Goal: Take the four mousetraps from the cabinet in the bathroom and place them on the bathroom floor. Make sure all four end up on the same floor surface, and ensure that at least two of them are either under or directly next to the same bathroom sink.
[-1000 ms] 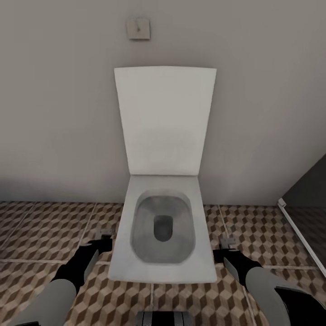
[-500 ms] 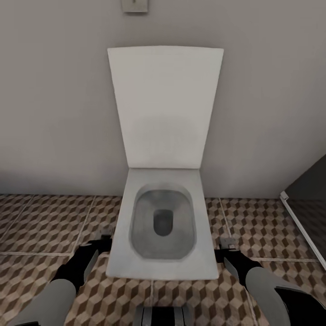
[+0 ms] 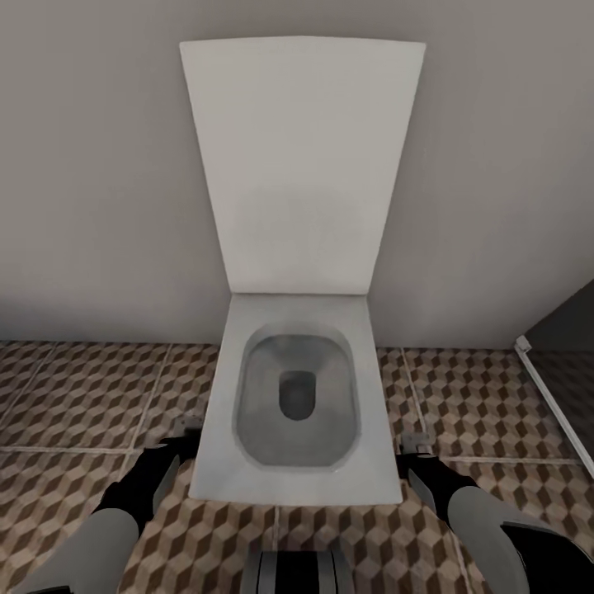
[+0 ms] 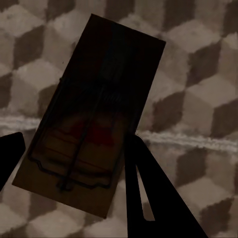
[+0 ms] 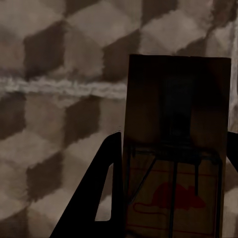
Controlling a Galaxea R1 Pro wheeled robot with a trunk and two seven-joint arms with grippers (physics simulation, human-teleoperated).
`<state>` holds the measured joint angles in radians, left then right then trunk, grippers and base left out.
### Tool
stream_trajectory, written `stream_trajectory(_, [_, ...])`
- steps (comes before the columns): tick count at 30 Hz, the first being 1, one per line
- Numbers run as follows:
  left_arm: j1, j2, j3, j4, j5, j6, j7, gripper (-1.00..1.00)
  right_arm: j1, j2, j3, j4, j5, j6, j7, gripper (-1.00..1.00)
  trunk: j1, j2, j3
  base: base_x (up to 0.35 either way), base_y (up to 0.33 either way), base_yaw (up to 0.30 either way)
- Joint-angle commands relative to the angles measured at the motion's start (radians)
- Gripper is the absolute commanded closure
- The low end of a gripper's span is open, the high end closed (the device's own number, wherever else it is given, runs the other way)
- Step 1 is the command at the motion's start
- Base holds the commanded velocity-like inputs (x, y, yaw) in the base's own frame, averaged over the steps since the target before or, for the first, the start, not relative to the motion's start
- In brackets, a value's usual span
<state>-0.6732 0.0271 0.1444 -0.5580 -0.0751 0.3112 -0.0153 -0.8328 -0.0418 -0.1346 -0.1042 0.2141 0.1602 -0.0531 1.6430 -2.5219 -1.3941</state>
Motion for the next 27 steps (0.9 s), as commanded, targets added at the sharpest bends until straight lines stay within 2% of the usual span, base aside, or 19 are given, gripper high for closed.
stream_trajectory(1, [0.0, -0.001, 0.003, -0.002, -0.008, 0.005, -0.002, 1.0, 0.0, 0.0, -0.008, -0.002, 0.01, 0.005, -0.001, 1.0, 0.0, -0.001, -0.005, 0.0, 0.0, 0.0])
stream_trajectory(21, [0.0, 0.001, 0.003, -0.002, -0.008, 0.004, 0.0, 1.0, 0.0, 0.0, -0.008, -0.002, 0.01, 0.005, 0.001, 1.0, 0.009, -0.005, -0.082, 0.0, 0.0, 0.0])
stream_trajectory(27, [0.0, 0.001, 0.002, -0.002, -0.008, 0.002, 0.0, 1.0, 0.0, 0.0, -0.008, -0.002, 0.01, 0.007, 0.001, 1.0, 0.009, -0.005, -0.082, 0.0, 0.0, 0.0])
